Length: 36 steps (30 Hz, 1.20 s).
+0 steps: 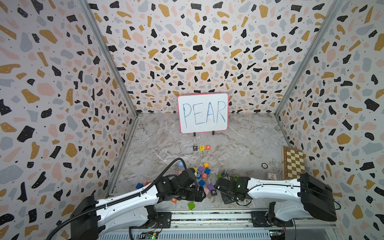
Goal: Spell the uppercase word “pear” with letter blocks
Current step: Pick up the letter block from the center of the board, then place the letter block at the center of the board.
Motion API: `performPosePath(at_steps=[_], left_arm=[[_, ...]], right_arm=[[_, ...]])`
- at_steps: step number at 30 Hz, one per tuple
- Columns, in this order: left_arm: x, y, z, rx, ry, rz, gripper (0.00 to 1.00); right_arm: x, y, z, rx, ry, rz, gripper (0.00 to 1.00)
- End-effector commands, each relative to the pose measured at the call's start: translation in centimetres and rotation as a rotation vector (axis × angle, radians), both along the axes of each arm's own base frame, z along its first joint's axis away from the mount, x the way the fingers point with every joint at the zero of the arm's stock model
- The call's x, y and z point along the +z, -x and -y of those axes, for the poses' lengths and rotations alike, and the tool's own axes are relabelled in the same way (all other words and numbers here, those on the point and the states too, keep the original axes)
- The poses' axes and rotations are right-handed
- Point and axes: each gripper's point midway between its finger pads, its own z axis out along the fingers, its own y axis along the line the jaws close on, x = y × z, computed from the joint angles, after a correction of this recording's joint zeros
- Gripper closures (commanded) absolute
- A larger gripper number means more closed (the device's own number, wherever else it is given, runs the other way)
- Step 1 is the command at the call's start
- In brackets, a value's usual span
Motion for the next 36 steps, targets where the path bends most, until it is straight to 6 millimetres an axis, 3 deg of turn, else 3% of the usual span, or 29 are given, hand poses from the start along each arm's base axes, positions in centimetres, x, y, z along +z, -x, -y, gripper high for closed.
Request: performPosePath(at_steps=[1,8,16,25,36], left_arm=[[0.7,-1.2,-0.5,0.014,-0.014,0.056,0.01],[2.1,-4.4,-0.6,0.041,0.035,0.088,0.01],[2.9,-8.4,-0.8,0.050,0.049,0.065,0.01],[2.9,-13.3,-1.5,0.062,0.053,0.023,0.01],[2.4,-18.0,-2.0,0.107,0.084,-0.024,0.01]], right_arm=[[1.8,-1.4,0.1,-0.017,-0.023,0.035,0.72],[4.5,-6.1,0.5,-0.054,-0.074,0.120,0.73],[7.0,-13.9,-0.7,-0.067,-0.097,0.208,0.73],[6.1,-21.8,-2.4,-0.086,-0.116,0.236,0.73],[3.8,-28.1,-5.0,-0.083,-0.114,0.238,0.73]])
